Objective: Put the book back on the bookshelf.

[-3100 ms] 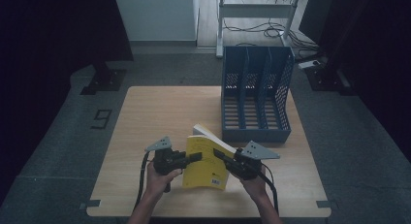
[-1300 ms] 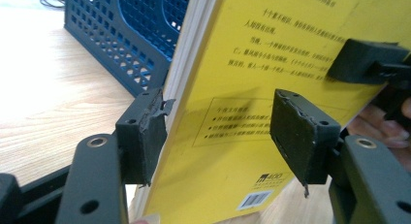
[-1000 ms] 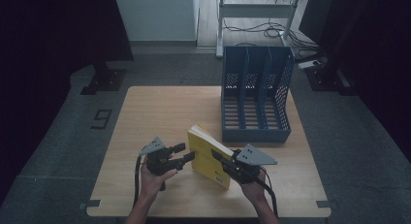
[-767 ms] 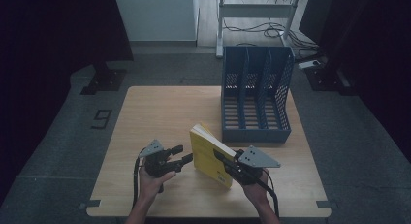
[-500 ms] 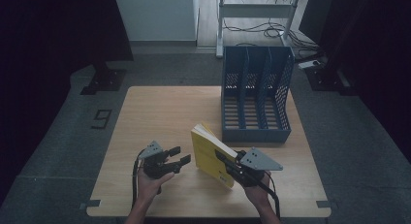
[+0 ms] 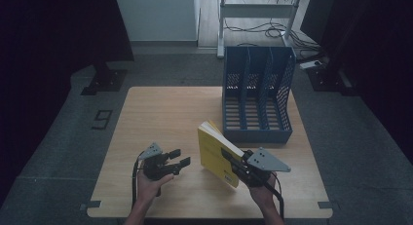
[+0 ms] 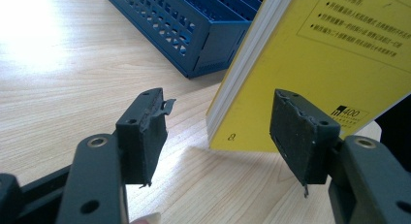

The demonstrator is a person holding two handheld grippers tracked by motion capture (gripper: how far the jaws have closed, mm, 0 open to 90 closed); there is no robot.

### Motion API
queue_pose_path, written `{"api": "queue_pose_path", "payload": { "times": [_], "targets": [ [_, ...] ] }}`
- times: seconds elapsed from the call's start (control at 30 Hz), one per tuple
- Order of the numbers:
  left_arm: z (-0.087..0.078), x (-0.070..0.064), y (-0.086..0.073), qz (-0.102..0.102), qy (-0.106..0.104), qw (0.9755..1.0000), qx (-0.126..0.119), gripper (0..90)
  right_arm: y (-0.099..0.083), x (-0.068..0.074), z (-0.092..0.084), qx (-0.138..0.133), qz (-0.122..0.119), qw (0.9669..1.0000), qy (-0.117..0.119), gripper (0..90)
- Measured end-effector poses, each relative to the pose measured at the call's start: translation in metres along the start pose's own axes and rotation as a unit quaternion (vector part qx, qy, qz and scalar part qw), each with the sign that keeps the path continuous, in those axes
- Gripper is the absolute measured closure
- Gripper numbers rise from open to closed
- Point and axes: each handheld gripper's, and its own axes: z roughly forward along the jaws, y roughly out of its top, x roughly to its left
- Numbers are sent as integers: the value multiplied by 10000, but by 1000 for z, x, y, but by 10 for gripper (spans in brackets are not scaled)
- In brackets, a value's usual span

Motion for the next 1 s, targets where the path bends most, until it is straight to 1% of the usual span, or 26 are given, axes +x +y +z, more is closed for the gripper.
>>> {"api": "queue_pose_path", "payload": {
  "times": [0.23,0.33,0.43,0.57,0.63,0.77,1.0],
  "targets": [
    [-1,2,0,-16,44,10000,9,378,3,-3,-6,-84,5,9999,-100,744],
    [-1,2,0,-59,3,10000,9,378,5,-4,-9,-112,19,9998,-137,744],
    [-2,2,0,-81,-2,10000,7,378,7,-6,-11,-135,138,9997,-138,744],
    [-2,2,0,-76,-1,10000,7,378,10,-7,-16,-275,237,9993,-40,744],
    [-2,2,0,-71,-3,10000,22,378,12,-7,-19,-330,217,9992,-43,744],
    [-2,3,0,-71,-5,10000,31,378,15,-6,-25,-410,141,9990,-138,744],
    [-1,3,-1,-86,6,9999,77,378,19,-10,-33,-524,172,9982,-231,744]
  ]
}}
